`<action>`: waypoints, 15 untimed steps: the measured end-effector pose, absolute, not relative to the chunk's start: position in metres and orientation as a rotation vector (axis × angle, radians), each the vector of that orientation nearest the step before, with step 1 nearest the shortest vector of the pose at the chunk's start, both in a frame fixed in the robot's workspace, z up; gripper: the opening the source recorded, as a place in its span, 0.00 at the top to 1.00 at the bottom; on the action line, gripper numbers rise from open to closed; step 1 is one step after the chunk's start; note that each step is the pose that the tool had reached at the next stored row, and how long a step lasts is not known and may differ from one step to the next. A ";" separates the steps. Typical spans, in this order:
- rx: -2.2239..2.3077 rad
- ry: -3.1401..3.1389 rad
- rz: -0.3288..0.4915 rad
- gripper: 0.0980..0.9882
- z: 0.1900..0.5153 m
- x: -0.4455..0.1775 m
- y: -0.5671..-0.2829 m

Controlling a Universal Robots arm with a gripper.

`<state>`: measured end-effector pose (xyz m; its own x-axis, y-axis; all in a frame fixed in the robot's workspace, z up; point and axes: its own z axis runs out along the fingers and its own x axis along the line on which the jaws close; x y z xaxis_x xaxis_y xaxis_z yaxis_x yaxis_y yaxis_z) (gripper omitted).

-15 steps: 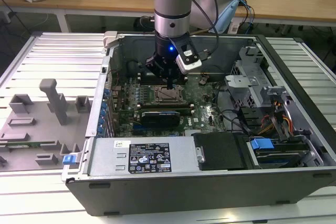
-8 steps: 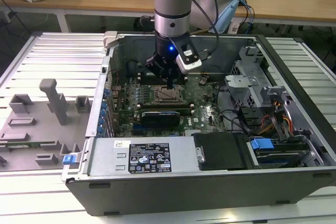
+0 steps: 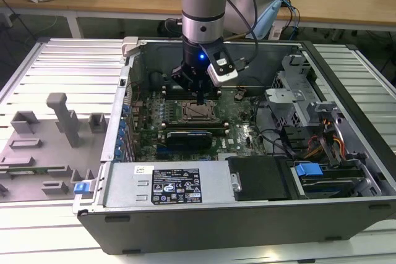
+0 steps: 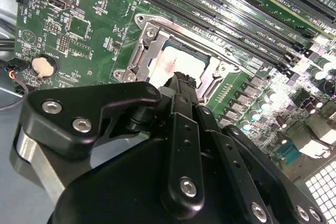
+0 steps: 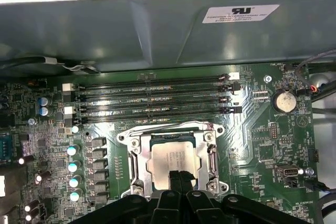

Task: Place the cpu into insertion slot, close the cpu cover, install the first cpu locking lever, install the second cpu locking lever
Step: 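Install the second cpu locking lever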

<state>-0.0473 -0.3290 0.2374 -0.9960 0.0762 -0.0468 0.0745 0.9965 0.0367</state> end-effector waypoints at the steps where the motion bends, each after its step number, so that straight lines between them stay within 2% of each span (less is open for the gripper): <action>1: 0.117 3.091 0.054 0.99 0.238 -0.047 -0.329; 15: 0.117 3.091 0.054 0.99 0.245 -0.048 -0.343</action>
